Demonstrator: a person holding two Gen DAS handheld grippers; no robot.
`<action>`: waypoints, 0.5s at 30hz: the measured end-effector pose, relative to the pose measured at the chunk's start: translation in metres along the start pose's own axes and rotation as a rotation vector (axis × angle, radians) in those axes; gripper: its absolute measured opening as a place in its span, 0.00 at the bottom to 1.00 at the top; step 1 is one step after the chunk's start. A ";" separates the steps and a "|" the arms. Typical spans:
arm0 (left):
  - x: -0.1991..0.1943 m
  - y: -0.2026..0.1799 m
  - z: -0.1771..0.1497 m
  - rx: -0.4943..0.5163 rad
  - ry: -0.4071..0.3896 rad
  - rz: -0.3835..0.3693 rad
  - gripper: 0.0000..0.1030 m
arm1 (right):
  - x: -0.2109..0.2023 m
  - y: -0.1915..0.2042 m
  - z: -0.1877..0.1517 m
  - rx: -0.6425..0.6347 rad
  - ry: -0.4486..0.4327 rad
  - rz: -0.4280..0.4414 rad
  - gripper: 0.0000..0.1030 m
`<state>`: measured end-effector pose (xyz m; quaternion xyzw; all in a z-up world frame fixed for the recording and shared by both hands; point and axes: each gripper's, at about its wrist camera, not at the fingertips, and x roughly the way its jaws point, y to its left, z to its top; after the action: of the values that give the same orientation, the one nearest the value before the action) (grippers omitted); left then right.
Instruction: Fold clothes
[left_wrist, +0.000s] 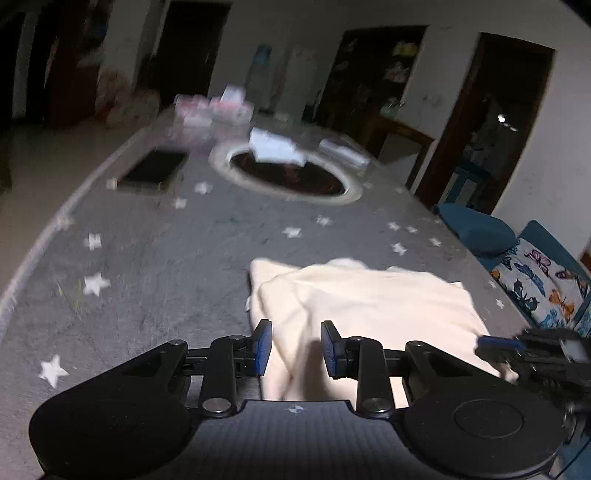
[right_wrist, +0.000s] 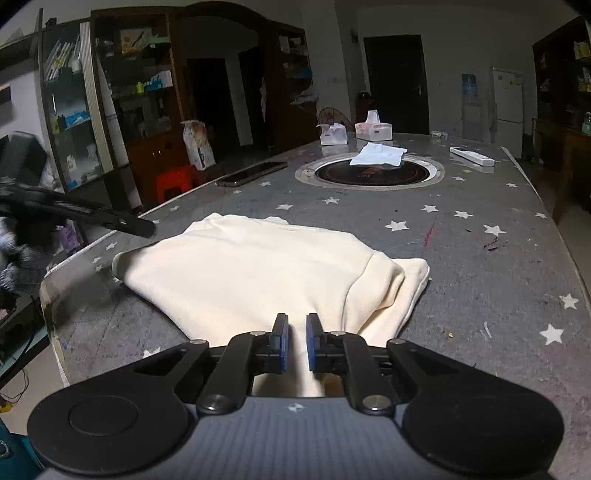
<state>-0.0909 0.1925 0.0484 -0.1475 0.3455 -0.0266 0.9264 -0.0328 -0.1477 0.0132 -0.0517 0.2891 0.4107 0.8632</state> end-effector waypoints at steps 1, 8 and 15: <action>0.007 0.005 0.002 -0.025 0.024 -0.005 0.22 | 0.000 0.000 -0.001 0.001 -0.006 0.000 0.10; 0.026 0.014 0.006 -0.076 0.069 -0.028 0.19 | -0.001 -0.003 -0.006 0.023 -0.037 0.008 0.10; 0.032 0.009 0.011 -0.027 0.061 -0.016 0.07 | 0.000 -0.004 -0.008 0.035 -0.051 0.015 0.10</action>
<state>-0.0599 0.1988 0.0334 -0.1619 0.3727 -0.0337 0.9131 -0.0337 -0.1535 0.0059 -0.0238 0.2743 0.4134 0.8679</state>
